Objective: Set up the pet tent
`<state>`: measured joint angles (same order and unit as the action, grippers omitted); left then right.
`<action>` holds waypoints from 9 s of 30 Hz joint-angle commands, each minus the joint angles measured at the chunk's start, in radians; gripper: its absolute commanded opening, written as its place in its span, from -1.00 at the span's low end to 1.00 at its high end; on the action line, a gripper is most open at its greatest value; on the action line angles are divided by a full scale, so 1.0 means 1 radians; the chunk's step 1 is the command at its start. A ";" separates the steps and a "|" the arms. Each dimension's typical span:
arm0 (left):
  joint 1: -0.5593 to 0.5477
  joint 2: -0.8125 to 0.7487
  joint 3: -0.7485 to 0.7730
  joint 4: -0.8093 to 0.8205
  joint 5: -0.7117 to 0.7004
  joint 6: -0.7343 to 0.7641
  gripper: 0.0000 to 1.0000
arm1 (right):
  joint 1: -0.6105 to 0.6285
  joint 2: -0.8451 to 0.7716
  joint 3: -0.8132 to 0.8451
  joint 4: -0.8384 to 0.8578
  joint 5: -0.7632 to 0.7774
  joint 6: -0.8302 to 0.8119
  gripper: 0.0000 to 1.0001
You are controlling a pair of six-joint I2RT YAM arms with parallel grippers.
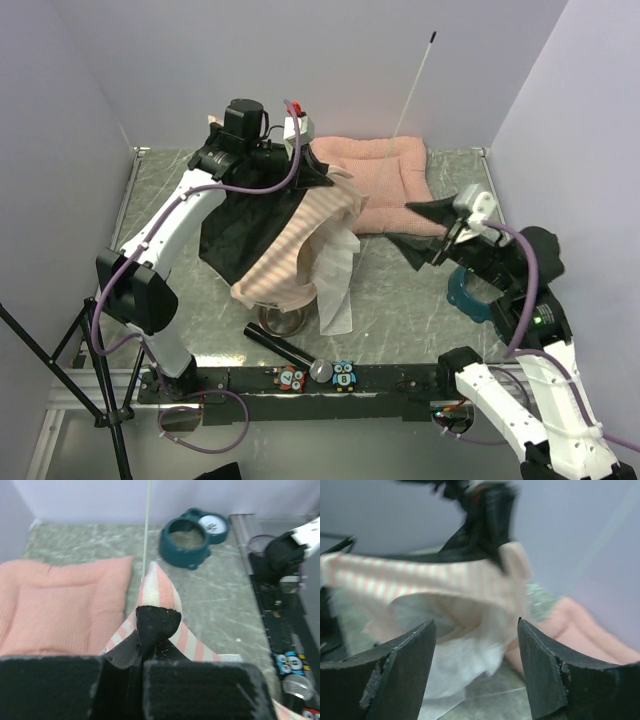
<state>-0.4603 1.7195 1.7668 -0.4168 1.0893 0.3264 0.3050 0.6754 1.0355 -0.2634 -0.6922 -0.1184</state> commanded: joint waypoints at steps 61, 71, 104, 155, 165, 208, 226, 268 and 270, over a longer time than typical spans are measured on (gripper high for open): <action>0.100 -0.008 -0.084 1.582 0.290 -1.471 -0.99 | -0.084 0.541 0.546 -0.463 -0.208 0.102 -1.00; 0.098 -0.021 -0.102 1.552 0.265 -1.454 -0.99 | -0.060 0.596 0.537 -0.614 -0.288 -0.038 -1.00; 0.048 0.000 -0.155 1.624 0.271 -1.540 -0.99 | -0.043 0.469 0.520 0.245 -0.207 0.310 0.66; 0.138 0.034 0.052 1.554 0.141 -1.601 -0.99 | -0.012 0.596 0.357 0.035 -0.652 0.700 -1.00; 0.155 0.063 0.099 1.584 0.104 -1.635 -0.99 | 0.031 0.581 0.273 -0.004 -0.655 0.658 -1.00; 0.147 0.078 0.220 1.573 -0.011 -1.669 -0.99 | 0.114 0.610 0.149 -0.097 -0.653 0.588 -1.00; 0.114 0.077 0.204 1.578 -0.002 -1.669 -0.99 | 0.137 0.651 0.185 -0.123 -0.649 0.562 -1.00; 0.107 -0.090 -0.270 1.722 0.233 -1.623 -0.99 | 0.037 0.737 0.840 -0.022 -0.484 0.574 -0.35; 0.106 -0.089 -0.268 1.721 0.236 -1.624 -0.99 | 0.033 0.743 0.856 0.003 -0.480 0.592 -0.32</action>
<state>-0.3485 1.6688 1.4868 1.2682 1.3479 -1.3205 0.3508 1.4120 1.8202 -0.3378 -1.1706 0.4065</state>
